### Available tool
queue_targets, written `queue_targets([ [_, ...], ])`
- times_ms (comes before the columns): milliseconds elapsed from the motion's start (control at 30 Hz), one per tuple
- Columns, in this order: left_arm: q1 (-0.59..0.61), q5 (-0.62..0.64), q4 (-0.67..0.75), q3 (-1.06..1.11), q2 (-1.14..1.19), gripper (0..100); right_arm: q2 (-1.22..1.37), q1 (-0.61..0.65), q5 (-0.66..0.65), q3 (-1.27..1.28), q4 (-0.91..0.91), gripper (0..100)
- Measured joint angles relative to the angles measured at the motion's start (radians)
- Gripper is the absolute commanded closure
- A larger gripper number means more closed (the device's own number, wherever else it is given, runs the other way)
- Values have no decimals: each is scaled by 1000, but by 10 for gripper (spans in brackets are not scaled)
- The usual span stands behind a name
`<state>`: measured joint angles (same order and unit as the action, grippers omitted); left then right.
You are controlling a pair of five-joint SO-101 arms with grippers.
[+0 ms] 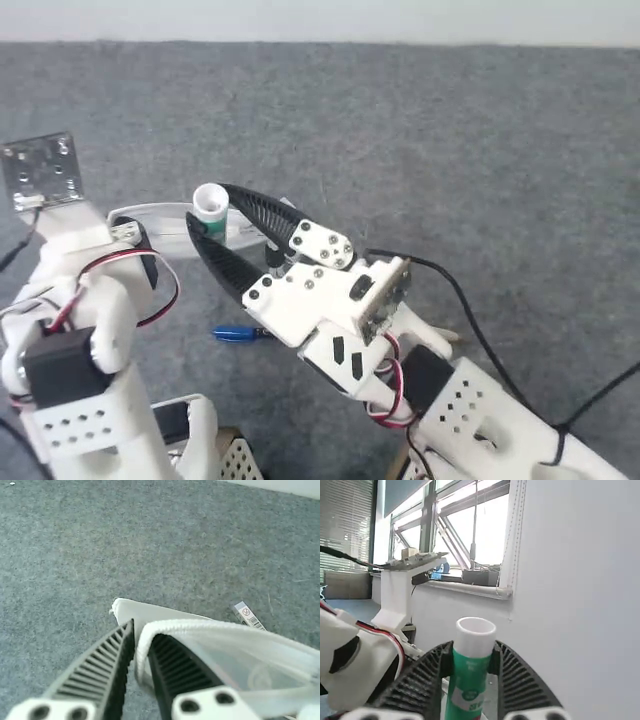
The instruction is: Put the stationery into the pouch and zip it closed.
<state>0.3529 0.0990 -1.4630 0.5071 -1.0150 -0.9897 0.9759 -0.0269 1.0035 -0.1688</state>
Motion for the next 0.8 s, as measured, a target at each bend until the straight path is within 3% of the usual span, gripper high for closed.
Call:
queue_targets([
  [233,0,0,0,0,0,991,18,0,0,89,-166,993],
  [500,0,0,0,0,0,991,276,-21,0,92,-416,993],
  [800,0,0,0,0,0,991,353,-26,0,101,-442,993],
])
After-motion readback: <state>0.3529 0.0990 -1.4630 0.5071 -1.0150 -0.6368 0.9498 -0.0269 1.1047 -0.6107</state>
